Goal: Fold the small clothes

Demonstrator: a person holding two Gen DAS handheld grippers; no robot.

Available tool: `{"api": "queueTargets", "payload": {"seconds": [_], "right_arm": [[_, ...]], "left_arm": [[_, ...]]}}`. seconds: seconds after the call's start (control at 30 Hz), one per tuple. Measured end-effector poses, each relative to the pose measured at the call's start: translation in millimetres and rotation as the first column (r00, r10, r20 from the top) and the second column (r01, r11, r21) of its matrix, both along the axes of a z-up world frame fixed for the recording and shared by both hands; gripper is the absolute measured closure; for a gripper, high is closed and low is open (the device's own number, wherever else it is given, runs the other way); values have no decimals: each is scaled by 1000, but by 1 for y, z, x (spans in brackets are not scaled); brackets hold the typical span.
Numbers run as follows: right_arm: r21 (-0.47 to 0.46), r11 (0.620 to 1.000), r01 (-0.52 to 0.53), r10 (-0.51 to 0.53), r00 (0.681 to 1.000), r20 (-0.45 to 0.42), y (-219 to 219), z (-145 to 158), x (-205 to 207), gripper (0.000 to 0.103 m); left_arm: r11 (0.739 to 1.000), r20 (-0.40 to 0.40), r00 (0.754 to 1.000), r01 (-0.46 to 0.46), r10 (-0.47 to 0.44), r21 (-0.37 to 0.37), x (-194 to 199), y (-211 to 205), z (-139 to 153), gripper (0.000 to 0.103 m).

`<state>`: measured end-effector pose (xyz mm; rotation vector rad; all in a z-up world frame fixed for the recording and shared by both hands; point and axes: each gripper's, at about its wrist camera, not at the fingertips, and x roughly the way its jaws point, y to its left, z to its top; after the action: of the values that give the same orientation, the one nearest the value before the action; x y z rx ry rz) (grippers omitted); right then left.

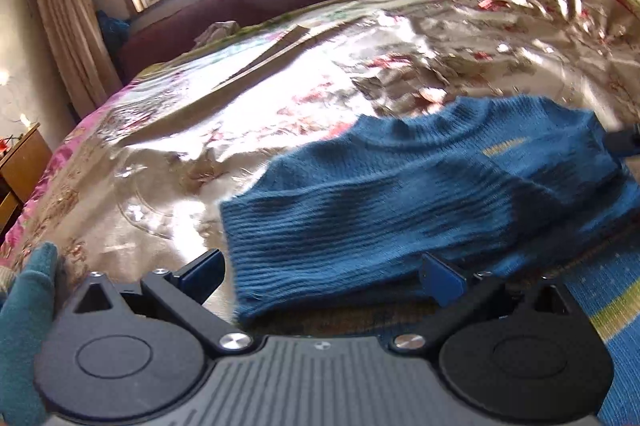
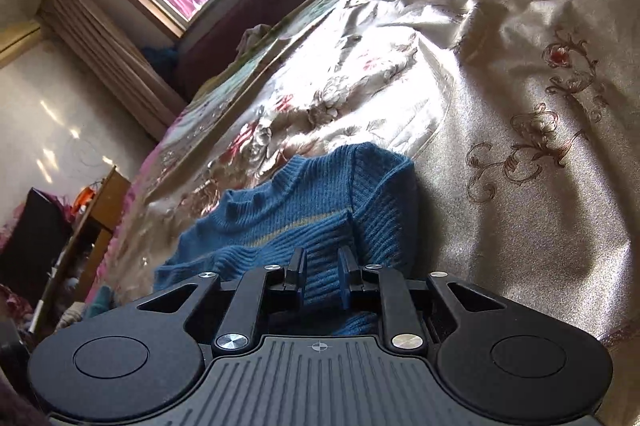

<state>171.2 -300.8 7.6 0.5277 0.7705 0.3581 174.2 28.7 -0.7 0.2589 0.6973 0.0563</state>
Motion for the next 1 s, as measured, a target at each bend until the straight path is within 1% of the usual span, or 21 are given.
{"api": "queueTargets", "payload": {"seconds": [0.07, 0.1, 0.13, 0.17, 0.23, 0.3, 0.33, 0.4, 0.47, 0.53, 0.67, 0.77, 0.87, 1.0], "right_arm": [[-56, 998, -15, 15, 1000, -2, 7, -3, -1, 84], [-91, 996, -15, 14, 1000, -18, 10, -6, -1, 84], [-118, 993, -10, 5, 999, -43, 11, -9, 1, 85], [-124, 992, -8, 1, 998, -62, 10, -12, 3, 85], [-128, 992, -6, -3, 997, -73, 9, -11, 5, 87], [-165, 986, -9, -4, 997, -78, 10, -8, 6, 87], [-182, 983, -12, -3, 997, -81, 10, -6, 5, 87], [-204, 979, -16, 0, 997, -78, 12, -2, 2, 86], [-222, 975, -24, 10, 998, -66, 15, 5, -4, 84], [-226, 973, -38, 24, 998, -65, 17, 10, -13, 84], [-231, 970, -73, 55, 995, -80, 16, 18, -41, 84], [-217, 970, -109, 84, 989, -122, 13, 21, -67, 83], [-202, 968, -151, 117, 978, -173, 8, 22, -92, 74], [-210, 960, -187, 139, 965, -224, 6, 24, -122, 71]], "left_arm": [[999, 6, 999, -32, 32, -18, 5, 8, 2, 0], [999, -3, 999, -46, 46, -28, 8, 11, 1, 0], [998, -19, 998, -60, 60, -33, 13, 15, -3, 0], [997, -46, 996, -77, 76, -27, 18, 18, -9, 0], [994, -99, 989, -111, 109, -15, 26, 26, -21, 0], [989, -110, 988, -122, 112, -82, 23, 37, -23, 0], [986, -120, 985, -134, 121, -103, 22, 41, -22, 0], [982, -118, 984, -148, 134, -117, 16, 47, -17, 0], [983, -113, 984, -152, 141, -99, 7, 52, -14, 0], [983, -118, 982, -160, 148, -93, -7, 59, -12, 0], [973, -158, 973, -190, 169, -134, -40, 77, -8, 0], [962, -214, 962, -207, 168, -177, -68, 89, -9, 0], [954, -259, 953, -216, 159, -207, -95, 94, -9, 0], [949, -294, 944, -219, 147, -228, -121, 95, -9, 0]]}}
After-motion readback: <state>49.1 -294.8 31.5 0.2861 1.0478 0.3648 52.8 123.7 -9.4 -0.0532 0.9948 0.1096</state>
